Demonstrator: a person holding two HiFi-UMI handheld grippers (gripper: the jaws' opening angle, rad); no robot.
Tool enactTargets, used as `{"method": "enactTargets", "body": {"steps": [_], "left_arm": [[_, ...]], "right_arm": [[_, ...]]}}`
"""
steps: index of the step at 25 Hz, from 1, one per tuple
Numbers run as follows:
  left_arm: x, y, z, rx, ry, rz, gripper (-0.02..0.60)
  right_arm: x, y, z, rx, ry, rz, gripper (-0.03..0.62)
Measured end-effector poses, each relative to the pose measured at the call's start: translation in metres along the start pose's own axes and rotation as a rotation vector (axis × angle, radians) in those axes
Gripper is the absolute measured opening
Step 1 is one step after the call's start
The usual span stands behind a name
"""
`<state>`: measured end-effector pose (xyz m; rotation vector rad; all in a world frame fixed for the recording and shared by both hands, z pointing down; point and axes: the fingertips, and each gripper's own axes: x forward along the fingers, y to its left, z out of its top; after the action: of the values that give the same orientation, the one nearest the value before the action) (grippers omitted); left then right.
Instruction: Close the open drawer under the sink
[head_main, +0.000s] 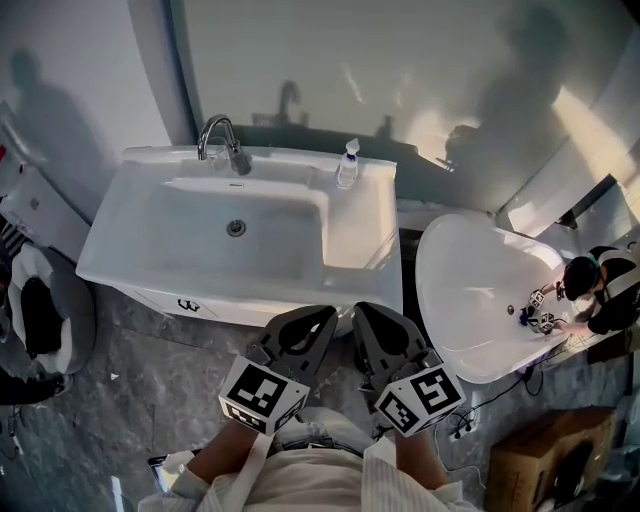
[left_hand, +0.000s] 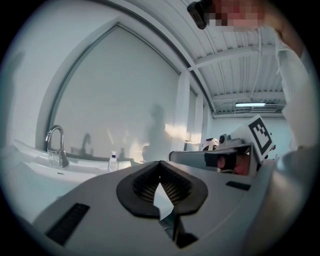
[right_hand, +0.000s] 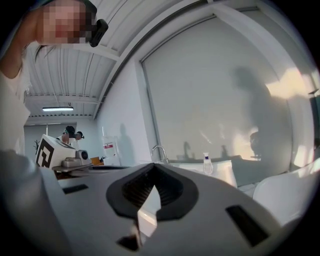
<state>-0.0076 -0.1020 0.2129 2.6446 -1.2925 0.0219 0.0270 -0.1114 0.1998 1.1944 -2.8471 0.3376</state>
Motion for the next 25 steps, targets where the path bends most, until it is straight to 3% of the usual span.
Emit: {"method": "enactTargets", "body": {"steps": [18,25], "left_arm": [[0.000,0.016,0.005,0.003,-0.002,-0.023,0.015],[-0.001,0.020,0.007,0.038,0.004,-0.039,0.015]], "right_arm": [[0.018,0.011,-0.002,0.010,0.011,0.011,0.009],[0.025,0.013,-0.002,0.012,0.018,0.003,0.009]]}}
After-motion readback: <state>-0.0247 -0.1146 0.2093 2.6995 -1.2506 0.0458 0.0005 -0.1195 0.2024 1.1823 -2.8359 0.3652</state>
